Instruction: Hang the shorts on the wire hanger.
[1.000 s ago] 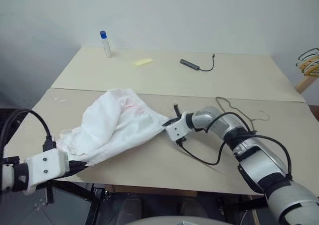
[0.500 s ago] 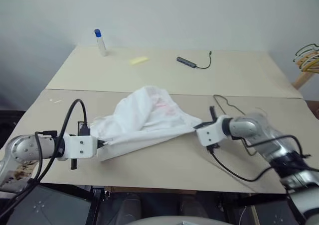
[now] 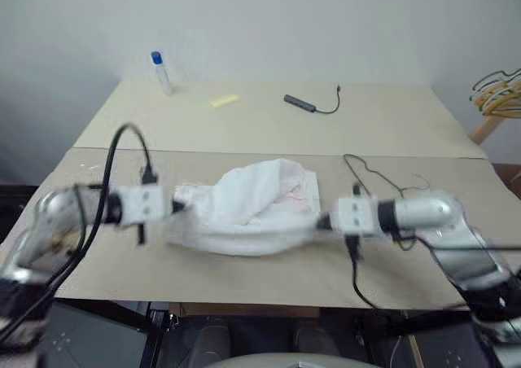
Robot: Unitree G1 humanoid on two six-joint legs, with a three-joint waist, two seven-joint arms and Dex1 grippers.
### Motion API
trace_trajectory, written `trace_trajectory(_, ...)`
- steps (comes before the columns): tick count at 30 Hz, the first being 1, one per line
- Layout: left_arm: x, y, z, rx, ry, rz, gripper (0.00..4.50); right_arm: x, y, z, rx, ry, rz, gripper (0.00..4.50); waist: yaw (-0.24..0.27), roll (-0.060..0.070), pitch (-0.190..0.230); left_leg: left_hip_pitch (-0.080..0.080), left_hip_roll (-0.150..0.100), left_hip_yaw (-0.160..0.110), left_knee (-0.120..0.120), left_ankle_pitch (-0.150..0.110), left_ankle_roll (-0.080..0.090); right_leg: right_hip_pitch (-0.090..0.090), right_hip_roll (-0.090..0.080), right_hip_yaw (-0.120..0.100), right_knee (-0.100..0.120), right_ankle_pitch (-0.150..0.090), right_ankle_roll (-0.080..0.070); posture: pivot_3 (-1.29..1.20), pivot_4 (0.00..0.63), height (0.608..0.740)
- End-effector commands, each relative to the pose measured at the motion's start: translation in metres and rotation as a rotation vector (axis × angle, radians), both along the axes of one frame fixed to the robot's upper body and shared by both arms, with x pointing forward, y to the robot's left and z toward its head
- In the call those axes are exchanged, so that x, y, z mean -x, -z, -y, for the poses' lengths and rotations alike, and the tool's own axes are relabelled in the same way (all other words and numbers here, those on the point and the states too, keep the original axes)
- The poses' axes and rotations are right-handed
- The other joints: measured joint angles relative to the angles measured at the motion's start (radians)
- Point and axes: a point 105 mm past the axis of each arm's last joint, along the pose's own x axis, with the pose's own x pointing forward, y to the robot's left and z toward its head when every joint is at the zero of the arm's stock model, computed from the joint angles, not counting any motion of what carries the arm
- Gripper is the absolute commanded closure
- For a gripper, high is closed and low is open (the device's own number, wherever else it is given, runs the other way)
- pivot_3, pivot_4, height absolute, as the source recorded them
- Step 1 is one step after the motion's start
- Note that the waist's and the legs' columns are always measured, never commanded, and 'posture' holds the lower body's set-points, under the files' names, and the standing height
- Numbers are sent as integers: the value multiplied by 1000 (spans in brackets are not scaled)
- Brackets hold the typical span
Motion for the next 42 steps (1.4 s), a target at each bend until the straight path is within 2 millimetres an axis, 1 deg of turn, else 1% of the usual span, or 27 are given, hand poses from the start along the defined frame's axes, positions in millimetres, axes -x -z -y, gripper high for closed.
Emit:
trace_trajectory(1, -84, -78, -11, 119, -307, 359, 4500, -82, -60, 12, -117, 310, 246, 4472, 3, -3, 0, 3, 0, -1, 0, 0, 0, 4, 0, -1, 0, 0, 0, 24, 0, 740)
trace_trajectory(3, -109, -140, -15, 285, -433, 547, 4500, -124, -109, 24, -137, 488, 531, 4472, 2, -4, 0, 0, 0, -2, 0, 0, 0, 1, 0, -1, -1, 1, -1, 13, 0, 740)
trace_trajectory(4, -115, -177, -19, 376, -499, 670, 4500, -139, -141, 30, -148, 568, 732, 4472, 1, -4, -1, -6, -1, -2, 0, 0, -1, -6, -1, -1, 1, 1, -1, 10, 0, 740)
trace_trajectory(5, -115, -210, -23, 459, -549, 787, 4500, -147, -172, 34, -185, 625, 901, 4472, -1, -5, 0, -13, -2, -2, 0, 1, -2, -15, -2, -1, 3, 1, -1, 5, 0, 740)
trace_trajectory(6, -114, -228, -26, 506, -576, 857, 4500, -150, -190, 35, -213, 651, 1000, 4472, -4, -5, 0, -19, -2, -2, 0, 3, -5, -23, -3, 0, 6, 1, -1, 6, 0, 740)
trace_trajectory(7, -101, -258, -27, 624, -563, 961, 4500, -147, -218, 40, -301, 715, 1102, 4472, -8, -5, -1, -30, -3, -2, 0, 6, -12, -34, -4, 0, 9, 1, -1, 9, 0, 740)
trace_trajectory(8, -87, -280, -29, 729, -535, 1029, 4500, -143, -238, 45, -360, 752, 1183, 4472, -17, -5, -1, -33, -3, -2, -1, 11, -20, -40, -5, 1, 15, 2, 0, 10, 0, 740)
trace_trajectory(9, -73, -294, -31, 816, -503, 1077, 4500, -138, -250, 47, -410, 772, 1233, 4472, -22, -5, -1, -38, -5, -2, -1, 11, -22, -47, -7, 1, 23, 2, 0, 12, 0, 740)
trace_trajectory(10, -59, -302, -34, 873, -458, 1106, 4500, -133, -255, 47, -453, 766, 1257, 4472, -26, -5, -1, -38, -5, -1, -1, 11, -22, -49, -9, 0, 24, 2, 0, 13, 0, 740)
trace_trajectory(11, -51, -301, -36, 877, -416, 1113, 4500, -128, -255, 44, -476, 737, 1275, 4472, -34, -5, -1, -38, -6, -1, -2, 11, -22, -49, -10, 0, 24, 2, 0, 14, 0, 740)
trace_trajectory(13, -39, -289, -37, 815, -343, 1089, 4500, -121, -244, 35, -485, 674, 1254, 4472, -49, -5, -1, -38, -8, 0, -2, 10, -22, -48, -12, 0, 22, 1, 0, 20, 0, 740)
trace_trajectory(15, -31, -267, -36, 754, -289, 1010, 4500, -118, -221, 25, -421, 586, 1211, 4472, -62, -4, -1, -36, -9, 0, -2, 10, -21, -45, -12, 0, 21, 1, 1, 25, 0, 740)
trace_trajectory(16, -27, -256, -37, 742, -275, 963, 4500, -116, -205, 20, -377, 542, 1187, 4472, -66, -4, -1, -35, -9, -1, -1, 10, -21, -43, -12, 0, 21, 2, 1, 28, 0, 740)
trace_trajectory(18, -16, -234, -37, 706, -239, 893, 4500, -109, -180, 11, -320, 464, 1153, 4472, -71, -4, -1, -30, -9, -2, -1, 10, -19, -37, -12, 0, 21, 2, 2, 37, 0, 740)
trace_trajectory(19, -12, -222, -37, 677, -233, 847, 4500, -107, -166, 8, -284, 432, 1108, 4472, -72, -4, -1, -26, -9, -2, -1, 10, -18, -33, -11, -1, 15, 2, 2, 40, 0, 740)
trace_trajectory(20, -9, -205, -37, 624, -229, 779, 4500, -104, -147, 5, -229, 384, 1056, 4472, -72, -4, -1, -23, -8, -3, -2, 10, -17, -29, -10, -1, 14, 2, 2, 43, 0, 740)
trace_trajectory(22, 1, -160, -35, 464, -193, 603, 4500, -97, -100, 1, -87, 274, 932, 4472, -73, -4, -2, -19, -6, -3, -2, 9, -16, -25, -8, -1, 12, 2, 2, 45, 0, 740)
trace_trajectory(23, 7, -143, -34, 411, -181, 536, 4500, -92, -83, 1, -34, 233, 886, 4472, -73, -3, -2, -17, -5, -3, -3, 8, -15, -22, -7, -1, 10, 2, 1, 45, 0, 740)
trace_trajectory(25, 27, -92, -32, 251, -139, 322, 4500, -78, -38, 2, 97, 116, 762, 4472, -73, -3, -2, -9, -5, -3, -5, 5, -10, -14, -7, -1, 6, 1, 1, 45, 0, 740)
trace_trajectory(27, 49, -53, -33, 128, -101, 133, 4500, -62, -7, 3, 186, 6, 657, 4472, -70, -3, -1, -9, -4, -2, -5, 2, -8, -13, -6, -1, 4, -1, 0, 59, 0, 740)
trace_trajectory(28, 58, -40, -34, 71, -82, 75, 4500, -55, 3, 3, 215, -39, 626, 4472, -67, -3, -1, -9, -4, -2, -5, 2, -8, -14, -6, -1, 4, -1, 0, 64, 0, 740)
trace_trajectory(29, 66, -27, -35, 27, -75, 22, 4500, -50, 9, 3, 231, -64, 598, 4472, -65, -3, -1, -10, -4, -2, -5, 2, -8, -14, -6, -1, 4, -2, -1, 67, 0, 740)
trace_trajectory(31, 81, -9, -38, -47, -53, -62, 4500, -43, 15, 3, 267, -107, 554, 4472, -57, -3, 0, -9, -4, -1, -5, 2, -8, -14, -6, 0, 4, -2, -1, 68, 0, 740)
trace_trajectory(36, 116, 13, -45, -150, 0, -279, 4500, -28, 20, 4, 290, -183, 481, 4472, -39, -4, -1, -2, -2, 0, -5, 2, -8, -8, -5, 0, 5, -2, -2, 69, 0, 740)
trace_trajectory(39, 133, 28, -52, -220, 22, -377, 4500, -8, 30, 8, 322, -268, 377, 4472, -21, -3, -1, -3, -2, 0, -5, 2, -7, -9, -5, 0, 4, -2, -2, 74, 0, 740)
trace_trajectory(42, 146, 37, -51, -242, 50, -446, 4500, 11, 37, 10, 335, -336, 290, 4472, -13, -3, -1, -5, -2, 1, -5, 0, -5, -10, -5, 0, 1, -3, -2, 74, 0, 740)
